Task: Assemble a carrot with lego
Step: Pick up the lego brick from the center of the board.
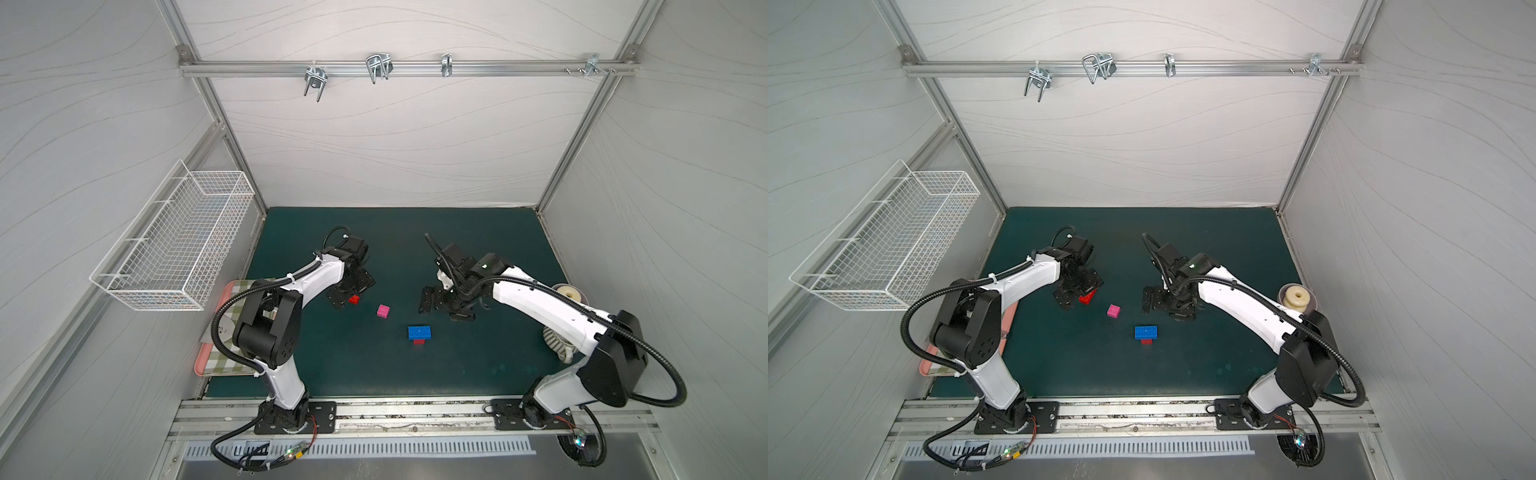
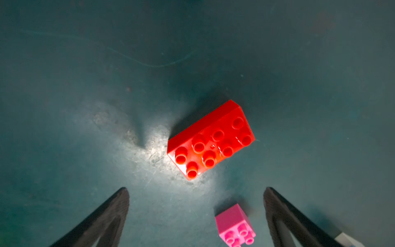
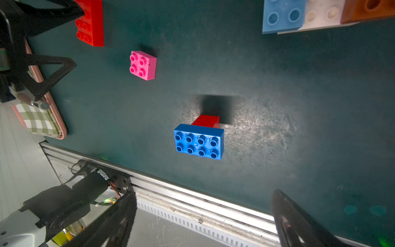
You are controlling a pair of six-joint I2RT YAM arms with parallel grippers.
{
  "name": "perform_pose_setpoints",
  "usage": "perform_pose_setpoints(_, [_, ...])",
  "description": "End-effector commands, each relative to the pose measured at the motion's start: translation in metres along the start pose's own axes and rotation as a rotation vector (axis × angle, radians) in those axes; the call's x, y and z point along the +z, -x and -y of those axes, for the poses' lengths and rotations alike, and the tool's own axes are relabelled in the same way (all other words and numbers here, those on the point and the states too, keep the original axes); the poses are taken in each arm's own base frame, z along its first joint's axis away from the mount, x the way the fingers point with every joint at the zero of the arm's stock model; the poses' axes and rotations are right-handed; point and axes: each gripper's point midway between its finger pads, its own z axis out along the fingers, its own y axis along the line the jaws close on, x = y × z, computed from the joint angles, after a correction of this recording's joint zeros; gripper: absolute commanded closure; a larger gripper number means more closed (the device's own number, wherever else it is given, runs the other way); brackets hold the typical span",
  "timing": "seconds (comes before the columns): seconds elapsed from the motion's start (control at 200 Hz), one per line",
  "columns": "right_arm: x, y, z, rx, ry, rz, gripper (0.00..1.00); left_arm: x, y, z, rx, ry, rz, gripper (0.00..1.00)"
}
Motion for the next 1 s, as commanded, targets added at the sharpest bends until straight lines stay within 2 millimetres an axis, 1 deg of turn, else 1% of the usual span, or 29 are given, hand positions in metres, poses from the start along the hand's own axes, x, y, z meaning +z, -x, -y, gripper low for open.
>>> perform_pose_setpoints(0.0, [-0.006,-0.006,0.011,0.011,-0.019,-0.01,0.01,-0.002,0.016,0.012,-0.097,-0.01,0.052,0.02])
perform_pose_setpoints(0.14, [-0.006,-0.004,0.012,0.013,-0.014,-0.007,0.01,0.005,0.021,0.016,-0.132,-0.006,0.057,0.02])
perform_pose_setpoints(0.375, [-0.006,-0.001,0.014,0.017,-0.01,-0.009,0.01,0.011,0.028,0.018,-0.166,0.019,0.073,0.03])
perform_pose_setpoints(0.64, [-0.006,0.001,0.016,0.024,-0.007,-0.009,0.01,0.014,0.031,0.017,-0.211,0.036,0.08,0.1])
perform_pose_setpoints(0.996, [-0.007,0.001,0.018,0.026,-0.001,-0.007,0.01,0.023,0.027,0.018,-0.257,0.041,0.053,0.17])
